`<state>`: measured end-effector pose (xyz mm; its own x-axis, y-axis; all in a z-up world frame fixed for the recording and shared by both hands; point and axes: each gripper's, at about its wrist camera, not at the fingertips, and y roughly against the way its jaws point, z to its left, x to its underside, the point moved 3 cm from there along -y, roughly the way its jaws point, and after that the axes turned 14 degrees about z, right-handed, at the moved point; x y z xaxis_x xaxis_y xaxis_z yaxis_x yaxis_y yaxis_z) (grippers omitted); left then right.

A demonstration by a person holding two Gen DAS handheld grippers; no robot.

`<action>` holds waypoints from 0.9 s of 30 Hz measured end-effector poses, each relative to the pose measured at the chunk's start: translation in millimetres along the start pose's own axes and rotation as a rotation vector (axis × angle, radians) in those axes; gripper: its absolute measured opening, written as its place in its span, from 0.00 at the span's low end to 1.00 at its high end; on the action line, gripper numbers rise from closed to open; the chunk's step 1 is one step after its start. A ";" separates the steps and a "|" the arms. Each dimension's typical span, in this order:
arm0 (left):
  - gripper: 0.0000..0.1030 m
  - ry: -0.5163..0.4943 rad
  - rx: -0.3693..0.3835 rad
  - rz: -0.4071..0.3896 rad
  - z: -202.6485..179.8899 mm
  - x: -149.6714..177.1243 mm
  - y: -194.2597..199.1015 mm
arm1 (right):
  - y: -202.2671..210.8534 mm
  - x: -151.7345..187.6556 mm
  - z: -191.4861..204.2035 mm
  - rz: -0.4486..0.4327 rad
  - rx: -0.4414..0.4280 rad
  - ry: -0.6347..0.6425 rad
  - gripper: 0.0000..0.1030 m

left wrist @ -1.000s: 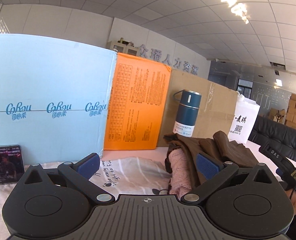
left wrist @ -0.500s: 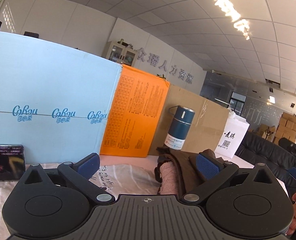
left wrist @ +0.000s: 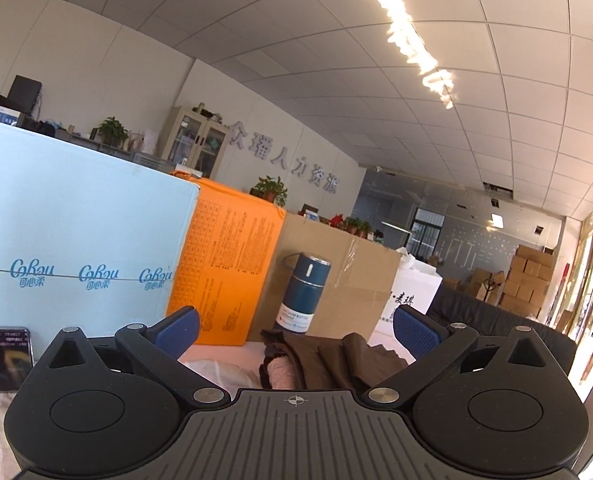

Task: Fold clothes

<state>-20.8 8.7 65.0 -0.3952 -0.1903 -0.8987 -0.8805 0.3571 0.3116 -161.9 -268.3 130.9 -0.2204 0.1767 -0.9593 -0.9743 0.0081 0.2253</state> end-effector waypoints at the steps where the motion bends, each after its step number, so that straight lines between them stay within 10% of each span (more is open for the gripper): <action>1: 1.00 -0.007 0.002 -0.002 -1.2 -0.1 0.4 | 2.7 4.8 4.2 0.012 0.012 0.004 1.00; 12: 1.00 -0.061 -0.062 -0.009 2.5 -0.1 2.0 | -68.3 77.3 0.0 0.312 0.037 -0.198 1.00; 27: 1.00 -0.059 -0.329 0.087 49.0 17.1 -47.1 | -161.0 76.4 43.9 0.369 0.061 -0.187 1.00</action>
<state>26.7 33.4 19.9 -0.4648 -0.1158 -0.8778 -0.8854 0.0533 0.4618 -19.8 -213.0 28.8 -0.5363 0.3545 -0.7660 -0.8257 -0.0322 0.5632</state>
